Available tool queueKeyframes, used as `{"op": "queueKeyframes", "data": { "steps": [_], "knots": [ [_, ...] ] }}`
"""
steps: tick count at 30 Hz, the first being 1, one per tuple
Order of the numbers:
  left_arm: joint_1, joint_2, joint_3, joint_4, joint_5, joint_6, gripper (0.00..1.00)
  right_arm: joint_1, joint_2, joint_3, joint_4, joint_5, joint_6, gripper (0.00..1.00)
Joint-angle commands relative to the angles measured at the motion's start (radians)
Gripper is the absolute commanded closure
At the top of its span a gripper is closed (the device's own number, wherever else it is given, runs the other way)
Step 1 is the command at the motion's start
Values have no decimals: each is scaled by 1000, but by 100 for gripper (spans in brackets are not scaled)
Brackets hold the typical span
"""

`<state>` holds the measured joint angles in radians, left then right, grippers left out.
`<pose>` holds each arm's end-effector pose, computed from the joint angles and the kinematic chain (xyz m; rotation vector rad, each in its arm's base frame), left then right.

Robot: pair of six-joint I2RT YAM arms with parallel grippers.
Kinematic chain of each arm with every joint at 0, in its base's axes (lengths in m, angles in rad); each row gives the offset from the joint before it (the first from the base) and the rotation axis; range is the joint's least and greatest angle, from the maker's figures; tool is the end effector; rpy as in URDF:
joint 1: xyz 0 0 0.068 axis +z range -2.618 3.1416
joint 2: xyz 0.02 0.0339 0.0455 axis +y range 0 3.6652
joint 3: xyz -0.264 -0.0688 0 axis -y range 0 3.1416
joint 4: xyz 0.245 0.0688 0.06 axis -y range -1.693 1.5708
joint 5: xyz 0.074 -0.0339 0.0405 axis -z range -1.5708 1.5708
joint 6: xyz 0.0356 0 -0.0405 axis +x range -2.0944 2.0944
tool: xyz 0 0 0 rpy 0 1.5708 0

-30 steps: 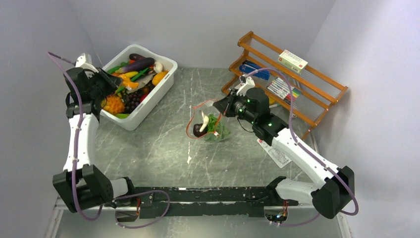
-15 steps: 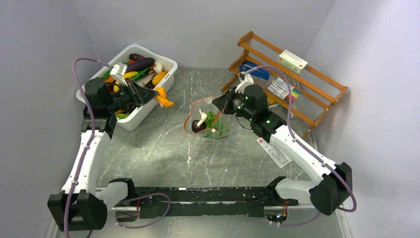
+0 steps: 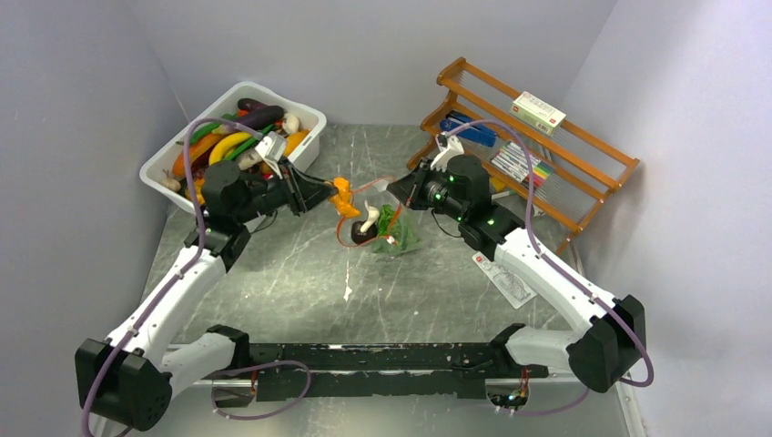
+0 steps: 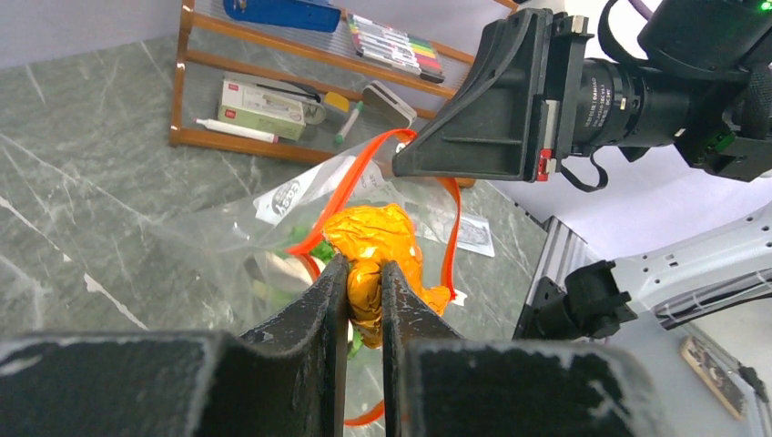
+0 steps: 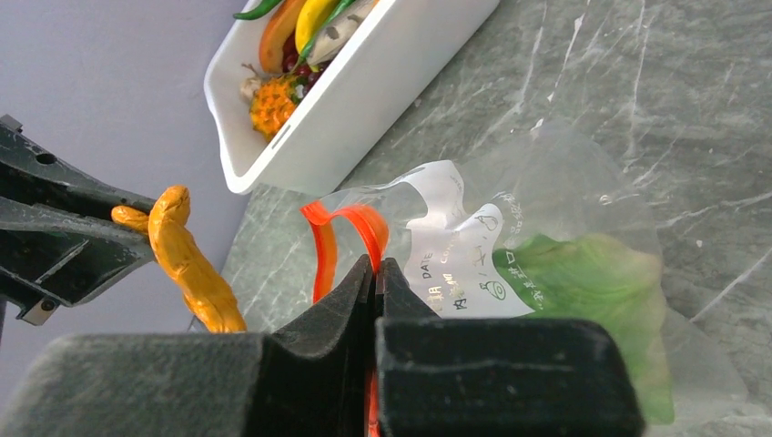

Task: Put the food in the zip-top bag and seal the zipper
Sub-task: Place the fake vegetable in the zipper food storage bag.

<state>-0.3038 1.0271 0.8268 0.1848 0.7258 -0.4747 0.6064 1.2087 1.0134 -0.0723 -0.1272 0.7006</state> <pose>0.2182 -0.0932 0.3479 0.4605 1.6488 -1.1625 0.2307 0.1655 0.3428 -0.0028 1.9645 1.0091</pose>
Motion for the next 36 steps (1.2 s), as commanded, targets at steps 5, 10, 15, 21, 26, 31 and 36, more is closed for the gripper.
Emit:
{"op": "queueKeyframes", "data": {
  "steps": [5,10,15,21,26,31,36],
  "knots": [
    [-92,83,-8,203,-99,53,93,7,0,29,48,-31,26,100],
    [-173,144,23,183,-202,177,93,8,7,33,52,-52,27,100],
    [-246,215,73,159,-241,223,91,10,5,26,57,-55,26,100],
    [-323,277,136,69,-407,288,82,10,-1,17,68,-57,31,100],
    [-353,300,180,1,-543,341,82,9,-5,13,65,-53,28,100],
    [-362,294,182,-29,-552,357,71,9,-14,10,59,-39,20,100],
    [-362,266,167,-43,-539,346,54,9,-19,2,61,-29,17,100]
  ]
}}
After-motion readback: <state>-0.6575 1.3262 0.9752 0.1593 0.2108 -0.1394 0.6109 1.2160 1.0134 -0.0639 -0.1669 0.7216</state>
